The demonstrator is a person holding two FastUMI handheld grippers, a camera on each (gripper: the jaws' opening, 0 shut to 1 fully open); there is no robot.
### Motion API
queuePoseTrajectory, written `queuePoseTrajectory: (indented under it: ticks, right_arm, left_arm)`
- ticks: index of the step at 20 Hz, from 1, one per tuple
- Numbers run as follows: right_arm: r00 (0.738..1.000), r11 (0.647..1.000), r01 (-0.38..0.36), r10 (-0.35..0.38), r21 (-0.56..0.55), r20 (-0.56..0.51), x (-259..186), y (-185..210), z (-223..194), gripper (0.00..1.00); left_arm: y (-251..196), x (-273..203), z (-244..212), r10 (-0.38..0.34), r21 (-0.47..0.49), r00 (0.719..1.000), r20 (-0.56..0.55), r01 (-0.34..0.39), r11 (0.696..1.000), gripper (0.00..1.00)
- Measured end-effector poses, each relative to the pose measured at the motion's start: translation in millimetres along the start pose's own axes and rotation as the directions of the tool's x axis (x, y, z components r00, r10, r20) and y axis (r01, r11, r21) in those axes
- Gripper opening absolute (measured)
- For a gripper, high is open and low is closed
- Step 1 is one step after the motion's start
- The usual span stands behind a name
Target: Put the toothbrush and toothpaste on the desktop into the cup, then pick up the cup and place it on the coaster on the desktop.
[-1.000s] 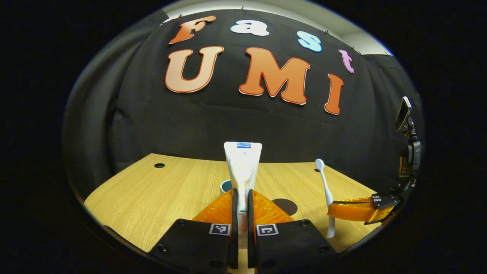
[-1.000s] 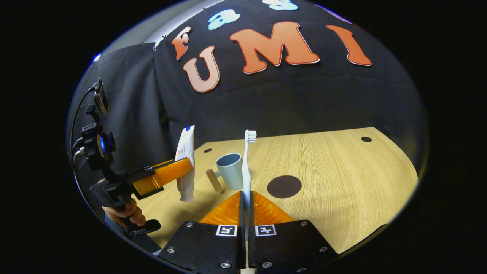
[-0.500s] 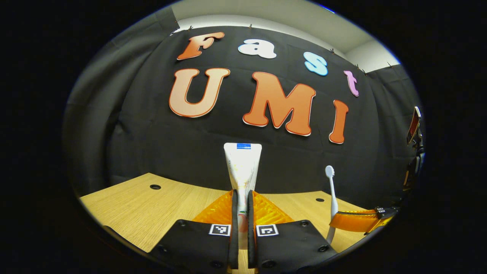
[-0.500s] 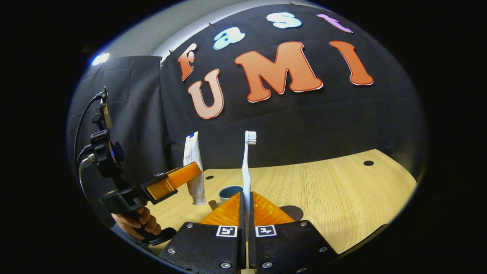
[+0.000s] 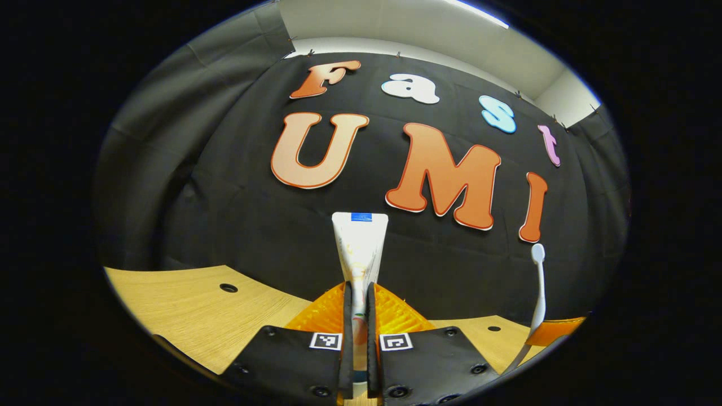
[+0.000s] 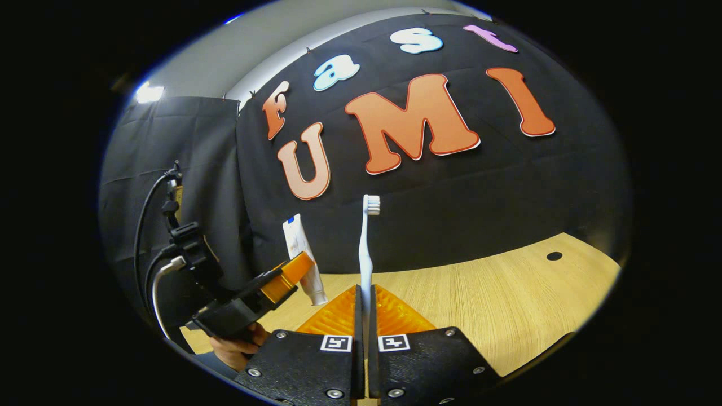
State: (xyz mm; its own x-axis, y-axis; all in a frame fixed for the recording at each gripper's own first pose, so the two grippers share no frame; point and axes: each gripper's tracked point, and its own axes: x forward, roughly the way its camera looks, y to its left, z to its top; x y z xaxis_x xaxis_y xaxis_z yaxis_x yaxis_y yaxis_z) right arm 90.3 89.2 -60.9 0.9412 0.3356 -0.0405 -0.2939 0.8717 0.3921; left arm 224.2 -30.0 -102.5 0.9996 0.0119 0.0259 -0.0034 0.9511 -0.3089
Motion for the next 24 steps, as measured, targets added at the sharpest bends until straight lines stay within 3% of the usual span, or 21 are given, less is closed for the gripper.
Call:
queuePoseTrajectory:
  ticks: [11, 16, 24]
  right_arm:
    - [1.0, 1.0, -0.006, 0.006, -0.021, 0.022, 12, -7, 2, 0.03]
    - [0.999, 1.0, -0.005, 0.005, -0.002, 0.037, 17, -11, 5, 0.03]
    - [0.999, 1.0, 0.015, -0.016, 0.01, 0.047, 20, -18, 9, 0.03]
  left_arm:
    - [28, 20, -54, 0.138, -0.035, 0.988, -0.066, -0.14, 0.99, 0.11]
    - [32, 21, -71, 0.148, -0.026, 0.984, -0.1, -0.151, 0.988, 0.1]
    - [25, 13, -90, 0.126, -0.011, 0.982, -0.144, -0.129, 0.992, 0.17]
